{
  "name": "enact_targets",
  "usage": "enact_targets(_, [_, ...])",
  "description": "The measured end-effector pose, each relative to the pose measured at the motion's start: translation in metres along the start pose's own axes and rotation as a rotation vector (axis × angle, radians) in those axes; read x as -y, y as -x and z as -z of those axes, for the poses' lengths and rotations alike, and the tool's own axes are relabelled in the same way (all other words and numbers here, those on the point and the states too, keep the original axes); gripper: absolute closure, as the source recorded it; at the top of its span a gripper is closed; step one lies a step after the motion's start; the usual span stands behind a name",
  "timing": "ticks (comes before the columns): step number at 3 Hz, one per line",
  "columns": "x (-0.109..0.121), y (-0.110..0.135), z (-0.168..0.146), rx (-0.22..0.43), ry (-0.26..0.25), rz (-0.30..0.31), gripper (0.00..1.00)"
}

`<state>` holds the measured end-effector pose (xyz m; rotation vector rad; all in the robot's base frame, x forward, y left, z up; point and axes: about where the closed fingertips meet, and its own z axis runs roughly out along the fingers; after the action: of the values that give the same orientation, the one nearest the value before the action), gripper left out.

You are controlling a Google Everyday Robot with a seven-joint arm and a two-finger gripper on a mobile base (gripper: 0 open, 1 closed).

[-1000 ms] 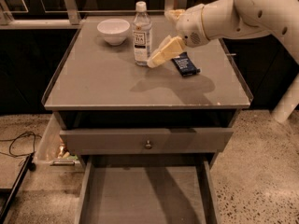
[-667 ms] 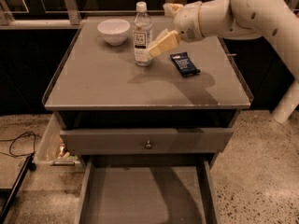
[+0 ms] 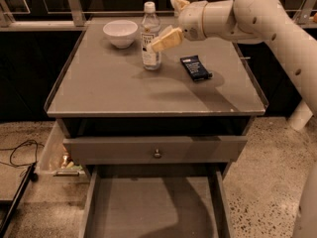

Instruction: Place blue plastic bottle into middle drawer

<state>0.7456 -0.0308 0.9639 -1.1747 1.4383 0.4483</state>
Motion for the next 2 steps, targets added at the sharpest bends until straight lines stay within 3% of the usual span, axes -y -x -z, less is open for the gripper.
enact_targets(1, [0.005, -0.006, -0.008, -0.004, -0.012, 0.0, 0.0])
enact_targets(2, [0.001, -0.013, -0.022, -0.001, 0.021, -0.035, 0.0])
